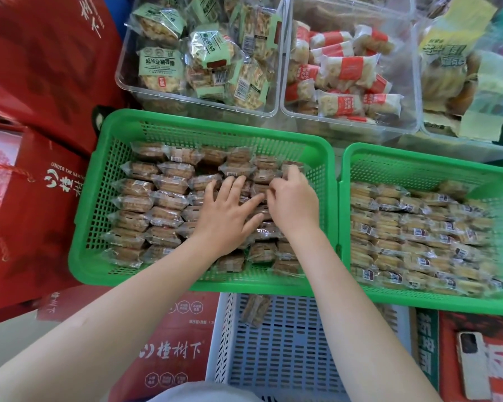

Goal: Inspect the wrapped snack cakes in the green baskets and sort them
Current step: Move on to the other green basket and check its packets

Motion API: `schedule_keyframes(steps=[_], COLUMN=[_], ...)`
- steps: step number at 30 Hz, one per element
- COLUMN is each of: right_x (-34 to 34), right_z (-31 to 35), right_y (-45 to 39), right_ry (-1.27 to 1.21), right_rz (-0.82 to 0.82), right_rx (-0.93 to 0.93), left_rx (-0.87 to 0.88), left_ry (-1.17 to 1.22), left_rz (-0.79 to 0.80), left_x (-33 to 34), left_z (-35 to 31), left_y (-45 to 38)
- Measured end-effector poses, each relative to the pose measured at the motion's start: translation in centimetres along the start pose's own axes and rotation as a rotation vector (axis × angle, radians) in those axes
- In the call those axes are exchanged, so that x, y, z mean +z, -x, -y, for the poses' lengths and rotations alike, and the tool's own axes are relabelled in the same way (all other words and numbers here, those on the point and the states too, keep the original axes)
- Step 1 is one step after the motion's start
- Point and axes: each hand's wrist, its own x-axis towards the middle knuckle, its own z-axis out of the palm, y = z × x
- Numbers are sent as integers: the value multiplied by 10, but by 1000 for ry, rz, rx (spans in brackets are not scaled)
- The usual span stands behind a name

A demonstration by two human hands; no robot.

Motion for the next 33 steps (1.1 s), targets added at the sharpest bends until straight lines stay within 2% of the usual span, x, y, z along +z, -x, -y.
schedule_keyframes(steps=[2, 4, 9, 14, 24, 29, 31, 33], right_x=[-2, 0, 10, 7, -9, -12, -9, -6], right_z=[-1, -3, -7, -8, -3, -1, -1, -1], right_y=[-10, -21, -31, -38, -48, -41, -38, -33], right_ry=[-69, -82, 35, -23, 104, 197, 220, 132], right_rz=[-88, -110, 85, 134, 256, 158, 127, 143], right_rx=[13, -6, -59, 5, -90, -162, -127, -63], left_rx=[31, 72, 120, 135, 123, 121, 117, 123], left_ry=[-28, -7, 86, 80, 117, 111, 105, 102], left_rz=[-36, -71, 1, 30, 60, 69, 65, 60], left_x=[1, 4, 2, 3, 1, 1, 2, 2], left_z=[1, 5, 20, 24, 23, 22, 22, 22], left_y=[-2, -4, -10, -10, -10, -10, -10, -10])
